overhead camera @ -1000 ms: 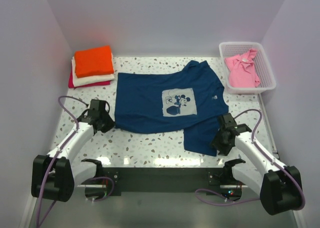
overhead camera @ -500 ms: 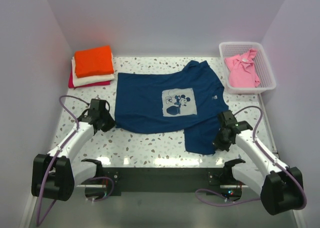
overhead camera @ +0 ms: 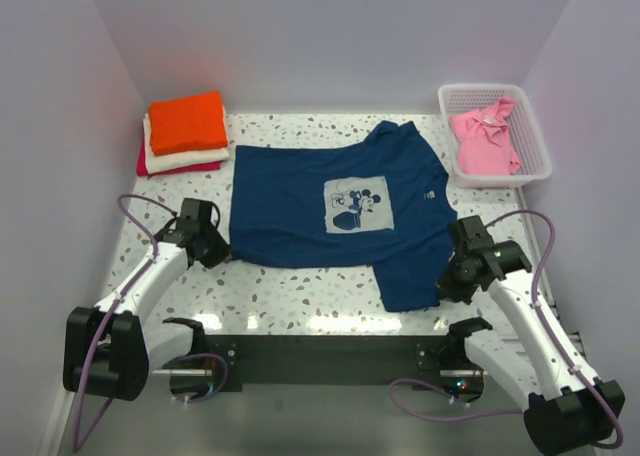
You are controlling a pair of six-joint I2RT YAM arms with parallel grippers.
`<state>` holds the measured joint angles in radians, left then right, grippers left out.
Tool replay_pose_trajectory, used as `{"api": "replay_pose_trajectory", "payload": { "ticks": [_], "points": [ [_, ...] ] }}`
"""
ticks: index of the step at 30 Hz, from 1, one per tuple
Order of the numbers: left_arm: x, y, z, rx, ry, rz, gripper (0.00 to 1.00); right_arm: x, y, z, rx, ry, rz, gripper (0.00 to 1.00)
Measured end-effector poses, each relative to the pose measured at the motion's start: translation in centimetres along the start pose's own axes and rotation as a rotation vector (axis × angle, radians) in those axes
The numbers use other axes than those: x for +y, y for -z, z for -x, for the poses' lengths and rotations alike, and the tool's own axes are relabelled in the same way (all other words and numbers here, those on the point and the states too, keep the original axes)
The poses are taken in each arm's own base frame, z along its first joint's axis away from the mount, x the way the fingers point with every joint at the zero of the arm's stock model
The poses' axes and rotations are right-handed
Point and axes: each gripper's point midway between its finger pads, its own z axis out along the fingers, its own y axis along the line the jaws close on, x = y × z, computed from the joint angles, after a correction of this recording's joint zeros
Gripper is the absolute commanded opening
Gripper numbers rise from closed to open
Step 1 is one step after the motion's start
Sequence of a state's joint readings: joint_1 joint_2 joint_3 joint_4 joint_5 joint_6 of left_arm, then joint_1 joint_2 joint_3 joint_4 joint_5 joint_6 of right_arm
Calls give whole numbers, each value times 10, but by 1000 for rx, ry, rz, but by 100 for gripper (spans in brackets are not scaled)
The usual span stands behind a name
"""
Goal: Fold and stack the t-shirts
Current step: Fold the tshirt
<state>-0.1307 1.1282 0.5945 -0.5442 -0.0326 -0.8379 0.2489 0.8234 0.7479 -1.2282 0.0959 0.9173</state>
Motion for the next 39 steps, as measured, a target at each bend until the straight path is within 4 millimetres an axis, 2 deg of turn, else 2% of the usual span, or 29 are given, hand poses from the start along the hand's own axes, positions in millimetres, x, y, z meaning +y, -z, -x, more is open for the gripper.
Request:
{"api": "replay_pose_trajectory", "payload": {
  "ticks": [6, 10, 17, 22, 28, 32, 34, 39],
  "points": [
    [15, 5, -4, 29, 42, 99, 0, -13, 2, -6, 23, -1, -58, 0],
    [27, 11, -7, 36, 73, 173, 0, -14, 10, -3, -4, -17, -42, 0],
    [47, 18, -16, 62, 97, 279, 0, 2, 42, 27, -144, -66, 28, 0],
    [53, 20, -21, 80, 99, 306, 0, 7, 57, 39, -198, -79, 56, 0],
    [53, 30, -15, 52, 97, 309, 0, 7, 58, 40, -202, -74, 57, 0],
    [47, 38, -6, 16, 98, 283, 12, 7, 58, 40, -200, -69, 58, 0],
    [46, 38, -5, 13, 92, 280, 14, 7, 57, 39, -195, -66, 56, 0],
    [42, 36, -4, 17, 83, 262, 16, 1, 41, 31, -132, -29, -20, 0]
  ]
}}
